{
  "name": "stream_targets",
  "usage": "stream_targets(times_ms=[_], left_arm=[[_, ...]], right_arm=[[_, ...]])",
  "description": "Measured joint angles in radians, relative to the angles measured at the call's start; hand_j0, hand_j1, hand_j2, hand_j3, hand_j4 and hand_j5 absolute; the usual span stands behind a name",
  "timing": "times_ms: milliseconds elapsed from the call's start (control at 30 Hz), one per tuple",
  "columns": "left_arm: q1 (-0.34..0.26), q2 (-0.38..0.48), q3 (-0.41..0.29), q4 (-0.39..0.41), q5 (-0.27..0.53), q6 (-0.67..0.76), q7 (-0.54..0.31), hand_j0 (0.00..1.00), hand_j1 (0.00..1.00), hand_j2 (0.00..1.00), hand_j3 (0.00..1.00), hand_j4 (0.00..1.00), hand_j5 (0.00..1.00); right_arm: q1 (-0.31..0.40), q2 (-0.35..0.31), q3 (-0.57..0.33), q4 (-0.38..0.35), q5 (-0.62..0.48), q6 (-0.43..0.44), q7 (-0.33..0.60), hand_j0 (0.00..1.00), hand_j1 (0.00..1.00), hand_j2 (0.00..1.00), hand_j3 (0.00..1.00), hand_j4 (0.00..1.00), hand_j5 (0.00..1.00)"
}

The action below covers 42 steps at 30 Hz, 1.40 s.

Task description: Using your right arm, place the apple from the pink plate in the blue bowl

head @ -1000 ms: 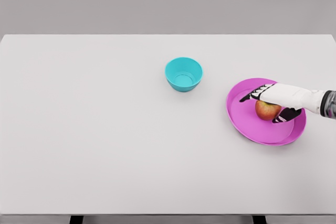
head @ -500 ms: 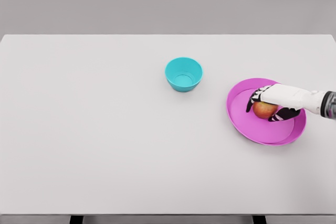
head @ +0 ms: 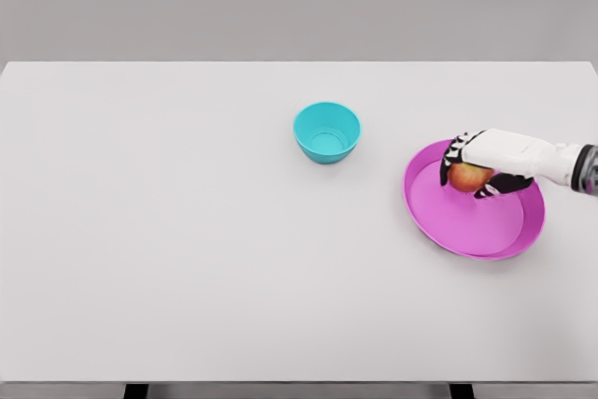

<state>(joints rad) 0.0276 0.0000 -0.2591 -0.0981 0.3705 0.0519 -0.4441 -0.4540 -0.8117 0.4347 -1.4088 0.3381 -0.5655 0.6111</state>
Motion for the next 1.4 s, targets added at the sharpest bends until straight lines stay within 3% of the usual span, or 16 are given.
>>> stream_targets(times_ms=[567, 733, 1133, 1400], left_arm=[[0.002, 0.000, 0.000, 0.000, 0.000, 0.000, 0.000, 1.00, 1.00, 1.00, 1.00, 1.00, 1.00], [0.002, 0.000, 0.000, 0.000, 0.000, 0.000, 0.000, 1.00, 1.00, 1.00, 1.00, 1.00, 1.00], [0.002, 0.000, 0.000, 0.000, 0.000, 0.000, 0.000, 1.00, 1.00, 1.00, 1.00, 1.00, 1.00], [0.002, 0.000, 0.000, 0.000, 0.000, 0.000, 0.000, 1.00, 1.00, 1.00, 1.00, 1.00, 1.00]], right_arm=[[-0.091, 0.123, 0.006, 0.002, 0.024, 0.016, 0.000, 0.46, 0.46, 0.46, 0.46, 0.46, 0.46], [-0.163, 0.176, 0.022, 0.019, 0.052, 0.026, 0.000, 0.46, 0.46, 0.46, 0.46, 0.46, 0.46], [-0.362, 0.365, 0.137, 0.205, 0.113, 0.039, 0.000, 0.46, 0.46, 0.46, 0.46, 0.46, 0.46], [-0.396, 0.477, 0.170, 0.301, 0.170, 0.040, 0.000, 0.47, 0.47, 0.47, 0.47, 0.47, 0.47]])
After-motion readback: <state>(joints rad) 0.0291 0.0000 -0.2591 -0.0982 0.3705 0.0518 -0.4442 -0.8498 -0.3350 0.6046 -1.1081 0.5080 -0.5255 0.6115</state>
